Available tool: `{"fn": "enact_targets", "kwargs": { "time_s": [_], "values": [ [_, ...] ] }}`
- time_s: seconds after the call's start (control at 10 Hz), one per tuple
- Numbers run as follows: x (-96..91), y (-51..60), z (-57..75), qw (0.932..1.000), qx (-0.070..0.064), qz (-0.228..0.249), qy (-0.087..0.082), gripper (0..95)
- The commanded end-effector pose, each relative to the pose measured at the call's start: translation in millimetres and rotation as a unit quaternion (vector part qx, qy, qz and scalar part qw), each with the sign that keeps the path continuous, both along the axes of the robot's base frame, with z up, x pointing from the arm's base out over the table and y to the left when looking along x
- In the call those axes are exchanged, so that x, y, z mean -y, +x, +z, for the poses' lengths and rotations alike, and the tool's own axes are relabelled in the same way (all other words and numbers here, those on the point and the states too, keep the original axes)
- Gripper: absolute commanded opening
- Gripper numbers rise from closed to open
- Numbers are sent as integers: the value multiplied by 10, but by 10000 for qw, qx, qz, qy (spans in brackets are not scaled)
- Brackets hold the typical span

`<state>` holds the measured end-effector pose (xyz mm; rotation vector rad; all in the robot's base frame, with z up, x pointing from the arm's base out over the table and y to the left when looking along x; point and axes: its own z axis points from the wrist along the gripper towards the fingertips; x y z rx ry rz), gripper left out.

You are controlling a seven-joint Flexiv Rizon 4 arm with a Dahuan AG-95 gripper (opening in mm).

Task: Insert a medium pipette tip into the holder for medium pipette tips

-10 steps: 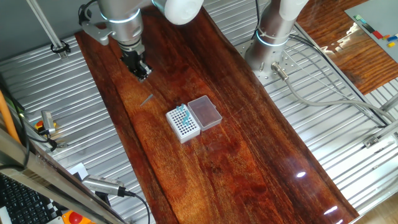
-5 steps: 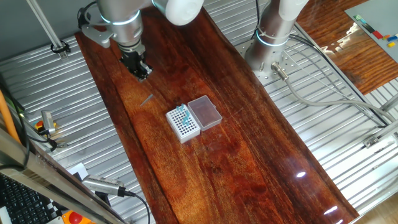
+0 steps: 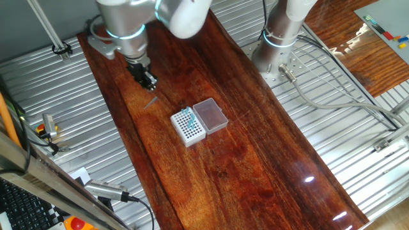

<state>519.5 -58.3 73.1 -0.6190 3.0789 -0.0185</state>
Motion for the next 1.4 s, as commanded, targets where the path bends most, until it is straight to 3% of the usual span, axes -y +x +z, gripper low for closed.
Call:
{"fn": "enact_targets", "kwargs": {
  "time_s": [0.1, 0.3, 0.4, 0.8, 1.4],
  "values": [
    [-9, 8, -2, 9998, -71, 113, 169, 190],
    [-9, 8, -2, 9997, -68, 164, 184, 190],
    [-9, 8, -2, 9996, -104, 243, 79, 190],
    [-26, 14, -24, 9997, -190, 143, 79, 190],
    [-3, -204, -384, 9998, -142, 88, 103, 190]
  ]
}}
